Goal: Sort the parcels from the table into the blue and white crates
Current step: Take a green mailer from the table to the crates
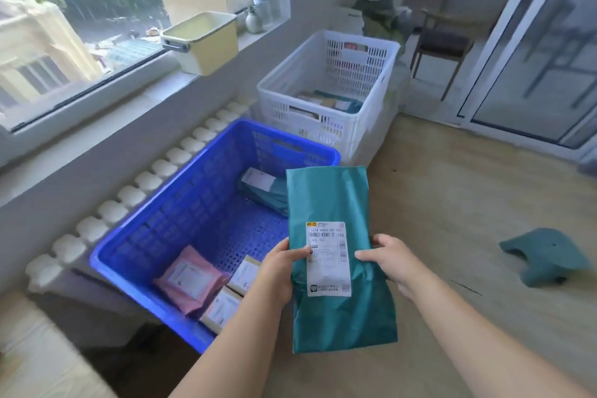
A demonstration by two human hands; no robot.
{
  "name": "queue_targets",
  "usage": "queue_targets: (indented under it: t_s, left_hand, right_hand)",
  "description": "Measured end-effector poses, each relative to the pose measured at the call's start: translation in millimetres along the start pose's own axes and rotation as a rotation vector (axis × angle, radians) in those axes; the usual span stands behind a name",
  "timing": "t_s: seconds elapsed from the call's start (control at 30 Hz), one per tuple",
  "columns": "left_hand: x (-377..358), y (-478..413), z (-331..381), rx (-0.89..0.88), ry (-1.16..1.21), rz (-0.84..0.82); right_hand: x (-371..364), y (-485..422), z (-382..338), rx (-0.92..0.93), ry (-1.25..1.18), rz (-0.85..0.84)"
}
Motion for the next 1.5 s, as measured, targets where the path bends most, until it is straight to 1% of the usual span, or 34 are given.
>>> queue_targets:
  t_s: [0.07,0.2,0.3,0.4,0.57,0.77,0.87,1.03,1.13,1.27,1.37,1.5]
  left_hand:
    - [-26,-20,0,0.021,-0.010,0.002]
    - [-72,-71,26,0.003,-0.049,0.017]
    - [-108,-119,52,-0.004,-0.053,-0.021]
    - [-149,-173,80,0.002,-0.006,-0.062]
    - [-213,-249,119,0.044,0.025,-0.073]
    - [-277,-319,150,0.056,0.026,-0.046]
    - [-303,-349,163,0.041,-0.018,-0.060]
    - [-358,-424,189,-0.007,-0.105,-0.053]
    - [-393,-464,200,-0.014,-0.071,0.005]
    - [-421,-504,207,-0.026,-0.002,0.100]
    - [-427,-528,213,-0.021,0.045,0.209]
    - [-423,-565,232,-0.019,0.026,0.316]
  right_hand:
    - [25,-23,-5,-0.017,0.007,0.016]
    - [60,-74,-27,-0.030,-0.018,0.018]
    - [86,-118,-57,-0.026,-0.011,0.031]
    - [117,-164,-91,-0.016,-0.018,0.053]
    - [166,-225,-147,-0.014,-0.016,0.097]
    - [217,-292,-191,-0.008,-0.052,0.134]
    - [238,-329,-207,-0.002,-0.076,0.122]
    - [292,-425,-239,0.009,-0.032,0.059]
    - [328,-482,-264,0.014,0.022,-0.006]
    - [357,-543,-302,0.030,0.089,-0.091]
    - [359,-586,-328,0.032,0.138,-0.144]
    - [342,-637,-358,-0.001,0.171,-0.216]
Point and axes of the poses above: each hand's wrist, its own y-axis away from the middle knuckle, its own x-axis out of the back of the hand, z = x × y, the point moved 4 cm from there along -y, towards the middle knuckle, and after that the axes turned 14 degrees about y, right-handed, at the moved point
